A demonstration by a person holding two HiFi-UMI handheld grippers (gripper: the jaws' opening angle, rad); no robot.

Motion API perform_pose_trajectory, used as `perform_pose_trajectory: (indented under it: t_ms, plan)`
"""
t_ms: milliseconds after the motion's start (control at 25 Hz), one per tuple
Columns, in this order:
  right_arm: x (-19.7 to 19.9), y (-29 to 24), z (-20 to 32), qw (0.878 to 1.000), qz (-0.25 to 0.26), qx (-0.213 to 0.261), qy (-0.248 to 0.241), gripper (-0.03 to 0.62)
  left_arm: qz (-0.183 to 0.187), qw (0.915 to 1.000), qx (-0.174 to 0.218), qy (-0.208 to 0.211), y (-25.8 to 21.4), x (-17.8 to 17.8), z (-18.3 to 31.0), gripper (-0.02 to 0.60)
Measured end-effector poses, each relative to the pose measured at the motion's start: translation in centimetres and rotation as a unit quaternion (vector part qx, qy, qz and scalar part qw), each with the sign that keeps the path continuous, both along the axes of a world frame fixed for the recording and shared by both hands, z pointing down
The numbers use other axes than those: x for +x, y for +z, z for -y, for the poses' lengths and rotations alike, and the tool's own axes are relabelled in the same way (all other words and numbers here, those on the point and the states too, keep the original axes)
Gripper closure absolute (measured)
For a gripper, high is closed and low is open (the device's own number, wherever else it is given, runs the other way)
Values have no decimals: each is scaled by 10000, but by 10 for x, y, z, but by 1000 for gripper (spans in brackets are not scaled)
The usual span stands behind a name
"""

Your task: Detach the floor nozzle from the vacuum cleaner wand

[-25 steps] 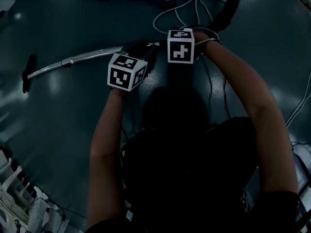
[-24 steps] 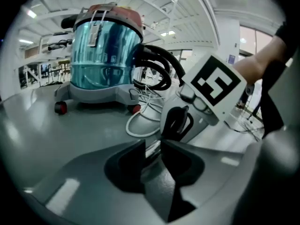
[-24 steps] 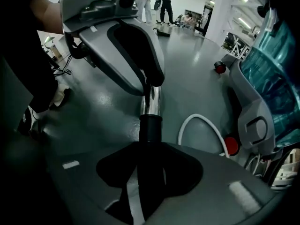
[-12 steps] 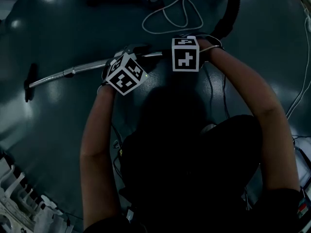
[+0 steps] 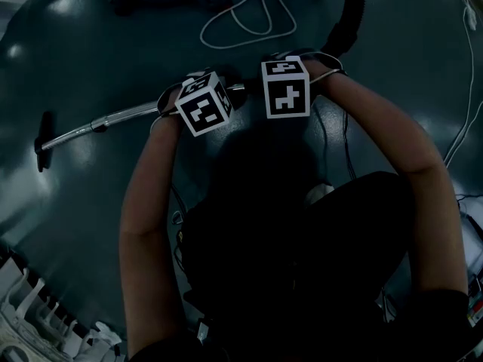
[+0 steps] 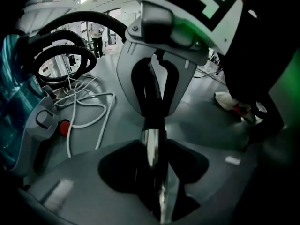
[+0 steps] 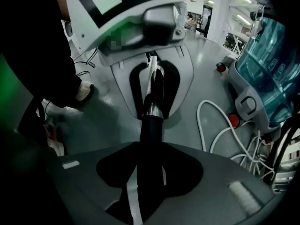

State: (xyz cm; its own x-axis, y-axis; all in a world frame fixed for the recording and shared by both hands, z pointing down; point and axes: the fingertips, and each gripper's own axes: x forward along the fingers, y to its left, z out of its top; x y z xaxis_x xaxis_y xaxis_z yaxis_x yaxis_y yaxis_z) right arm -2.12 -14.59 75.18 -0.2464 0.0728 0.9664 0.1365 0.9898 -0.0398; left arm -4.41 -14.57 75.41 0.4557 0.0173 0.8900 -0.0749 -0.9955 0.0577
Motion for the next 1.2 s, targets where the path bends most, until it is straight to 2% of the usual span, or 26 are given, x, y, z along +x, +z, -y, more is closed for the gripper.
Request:
perform_pose_trajectory:
  t_ms: [80, 600, 880, 1040, 1120, 1200]
  plan:
    - [1, -2, -2, 10000, 65, 2, -25, 442, 68, 9999, -50, 118, 3, 2, -2, 410]
    - [4, 5, -9, 9998, 177, 5, -35, 445, 250, 9988, -372, 179, 10, 4, -8, 413]
    - [5, 7, -2, 9996, 234, 49, -164, 447, 254, 9990, -363, 45, 15, 3, -1, 413]
    - [3, 7, -6, 9995, 281, -53, -119, 447, 121, 9982, -588, 27, 18, 4, -3, 414]
    - [13, 12, -4, 9998, 109, -38, -180, 447, 224, 9979, -602, 41, 21, -2, -5, 414]
    - [53, 28, 8, 9978, -450, 262, -401, 448, 683, 9957, -605, 165, 31, -31, -14, 414]
